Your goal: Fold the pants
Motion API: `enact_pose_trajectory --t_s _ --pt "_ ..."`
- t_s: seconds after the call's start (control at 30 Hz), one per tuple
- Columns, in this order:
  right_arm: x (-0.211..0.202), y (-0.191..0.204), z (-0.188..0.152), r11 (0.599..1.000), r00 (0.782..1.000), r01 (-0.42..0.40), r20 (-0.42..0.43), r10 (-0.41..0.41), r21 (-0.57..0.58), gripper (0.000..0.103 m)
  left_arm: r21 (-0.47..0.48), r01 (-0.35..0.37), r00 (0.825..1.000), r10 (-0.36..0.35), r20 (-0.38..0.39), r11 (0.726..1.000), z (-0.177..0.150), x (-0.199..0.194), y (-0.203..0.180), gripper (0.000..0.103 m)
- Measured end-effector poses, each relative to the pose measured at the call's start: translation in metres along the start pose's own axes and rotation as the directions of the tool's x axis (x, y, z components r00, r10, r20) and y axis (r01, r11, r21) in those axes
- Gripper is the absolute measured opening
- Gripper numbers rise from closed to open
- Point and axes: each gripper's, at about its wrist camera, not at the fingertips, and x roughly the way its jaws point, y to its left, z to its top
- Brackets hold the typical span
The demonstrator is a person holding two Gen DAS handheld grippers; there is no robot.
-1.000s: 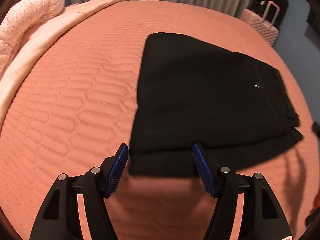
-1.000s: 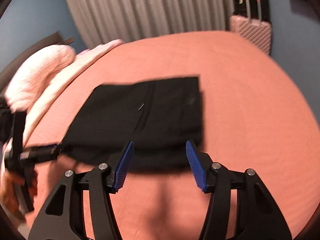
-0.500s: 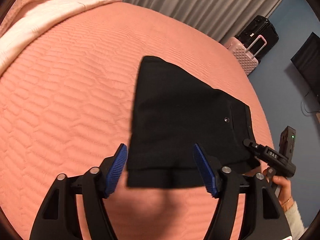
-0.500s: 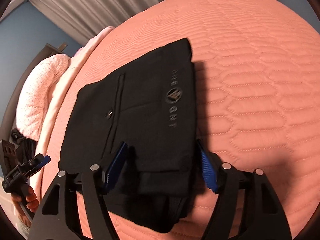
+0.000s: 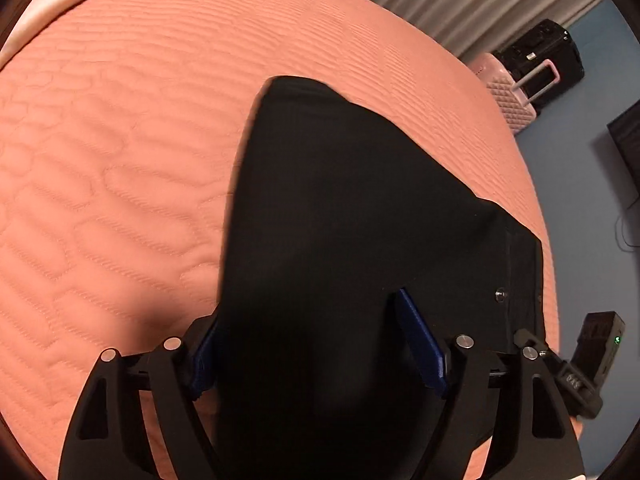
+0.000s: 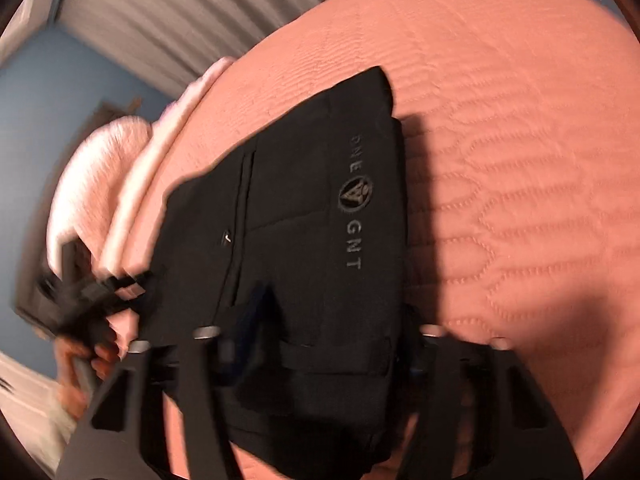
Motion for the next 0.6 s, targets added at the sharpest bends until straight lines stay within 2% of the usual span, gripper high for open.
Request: enact_pose_trajectory --t_s 0.03,0.07,0.1,0.2,0.27,0.3,0.33,0.37,0.4,0.43,0.47,0.5,0.53,0.6 --pt "-0.002 0.003 0.001 1.0 1.0 0.006 0.013 -0.006 -0.01 0.027 0.012 -0.018 1.0 0.018 0.009 1.0 0.002 0.001 -0.005 0.045" --pt "-0.005 0.012 0.004 0.999 0.999 0.03 0.038 -0.029 -0.042 0.025 0.031 -0.037 0.999 0.036 0.031 0.999 0.007 -0.001 -0.012 0.034" --pt "-0.009 0.019 0.008 0.997 0.997 0.045 0.06 -0.041 -0.068 0.024 0.048 -0.044 0.998 0.041 0.048 0.998 0.012 -0.005 -0.018 0.014" --pt "-0.025 0.041 0.024 0.99 0.986 0.06 0.163 -0.039 -0.129 0.023 0.093 -0.031 0.99 0.018 0.14 0.995 0.034 -0.025 -0.037 0.008" --pt "-0.027 0.044 0.032 0.986 0.976 0.083 0.212 -0.051 -0.145 0.024 0.13 -0.034 0.985 0.011 0.172 0.991 0.046 -0.031 -0.047 0.009" --pt "-0.023 0.037 0.036 0.988 0.977 0.092 0.202 -0.066 -0.123 0.024 0.128 -0.045 0.985 0.023 0.172 0.991 0.048 -0.027 -0.048 0.014" --pt "-0.013 0.027 0.038 0.989 0.981 0.111 0.168 -0.094 -0.096 0.031 0.121 -0.066 0.987 0.047 0.154 0.99 0.05 -0.018 -0.045 0.024" --pt "0.0 0.015 0.039 0.987 0.983 0.151 0.112 -0.144 -0.06 0.044 0.115 -0.089 0.99 0.075 0.122 0.989 0.05 -0.008 -0.041 0.033" --pt "0.009 -0.002 0.036 0.981 0.98 0.193 0.05 -0.192 -0.006 0.051 0.1 -0.148 0.988 0.143 0.064 0.984 0.047 0.007 -0.032 0.054" --pt "0.004 -0.01 0.032 0.989 0.986 0.147 0.077 -0.149 0.022 0.051 0.088 -0.159 0.987 0.156 0.04 0.983 0.042 0.012 -0.023 0.057" --pt "-0.011 -0.012 0.024 0.987 0.98 0.156 0.122 -0.159 0.034 0.053 0.081 -0.127 0.991 0.122 0.06 0.989 0.034 0.008 -0.015 0.057" --pt "-0.021 -0.012 0.019 0.982 0.973 0.184 0.137 -0.187 0.035 0.059 0.068 -0.119 0.989 0.113 0.094 0.991 0.025 -0.004 -0.008 0.057" --pt "-0.031 -0.01 0.013 0.981 0.968 0.193 0.157 -0.196 0.035 0.07 0.055 -0.121 0.988 0.115 0.102 0.991 0.018 -0.012 -0.002 0.059" --pt "-0.053 -0.01 -0.004 0.988 0.97 0.154 0.186 -0.156 0.023 0.07 0.019 -0.049 0.995 0.047 0.089 0.999 0.001 -0.028 0.013 0.059"
